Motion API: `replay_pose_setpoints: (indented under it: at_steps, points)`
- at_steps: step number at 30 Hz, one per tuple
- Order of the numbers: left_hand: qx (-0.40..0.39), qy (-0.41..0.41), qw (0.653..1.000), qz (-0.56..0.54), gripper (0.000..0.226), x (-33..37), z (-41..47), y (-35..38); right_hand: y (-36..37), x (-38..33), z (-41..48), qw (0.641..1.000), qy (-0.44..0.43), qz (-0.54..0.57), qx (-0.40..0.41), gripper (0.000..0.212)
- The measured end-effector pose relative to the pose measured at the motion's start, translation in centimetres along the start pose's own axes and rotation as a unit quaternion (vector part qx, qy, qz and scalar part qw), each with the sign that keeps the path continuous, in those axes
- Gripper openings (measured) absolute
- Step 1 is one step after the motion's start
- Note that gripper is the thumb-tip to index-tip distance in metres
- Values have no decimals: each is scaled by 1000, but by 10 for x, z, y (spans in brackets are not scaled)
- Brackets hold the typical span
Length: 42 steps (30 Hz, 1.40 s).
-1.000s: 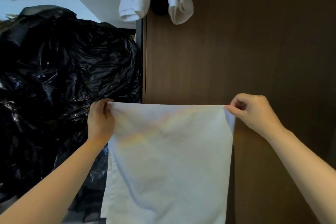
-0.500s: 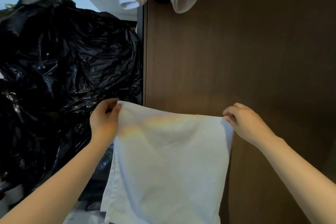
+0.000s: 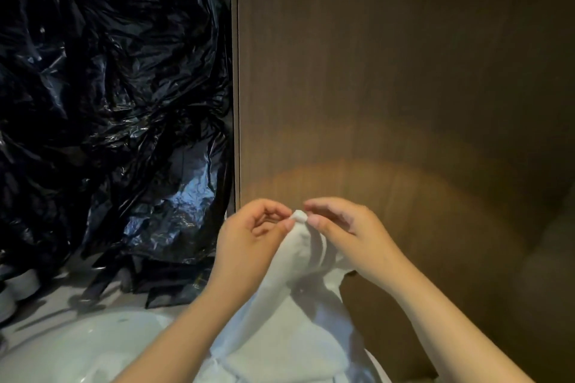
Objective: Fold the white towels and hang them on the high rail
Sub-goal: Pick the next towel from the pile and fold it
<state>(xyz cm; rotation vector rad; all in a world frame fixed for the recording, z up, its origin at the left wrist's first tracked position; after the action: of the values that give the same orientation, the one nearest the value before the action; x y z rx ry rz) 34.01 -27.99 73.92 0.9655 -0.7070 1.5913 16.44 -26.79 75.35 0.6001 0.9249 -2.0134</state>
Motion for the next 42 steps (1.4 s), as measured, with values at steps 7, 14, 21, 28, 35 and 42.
replay_pose_setpoints:
  at_steps: [7, 14, 21, 28, 35, 42]
  points:
    - [-6, -31, 999, -24, 13, -6, -31, 3, -1, 15, -35, 996, 55, 73, -19, 13]
    - [-81, 7, 995, 58, 20, -23, -50, -5, 5, 27, -66, 991, 102, 89, 11, 10]
    - [-78, -10, 994, 77, 28, -40, -68, -16, 11, 27, -80, 983, 138, 120, 33, 18]
    - [-65, 23, 993, 100, 14, -42, -71, -25, 12, 24, -81, 980, 143, 131, 36, 25]
    - [-117, 36, 983, 136, 13, -55, -76, -34, 10, 25, -82, 980, 127, 138, 73, 20]
    - [-136, 5, 973, 188, 8, -84, -66, -51, 0, 24, -61, 982, 109, 115, 102, 15]
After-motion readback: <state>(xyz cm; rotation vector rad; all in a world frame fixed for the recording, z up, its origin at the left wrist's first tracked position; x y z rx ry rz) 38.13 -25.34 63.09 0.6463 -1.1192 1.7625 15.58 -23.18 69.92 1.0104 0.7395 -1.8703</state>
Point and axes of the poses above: each hand's wrist, its own z-axis towards the middle knuckle, its own y-axis out of the palm, x = y × z, the point moved 2 cm from there along z, towards the middle knuckle, and after that the axes turned 15 degrees about x, right-handed, at the moved point
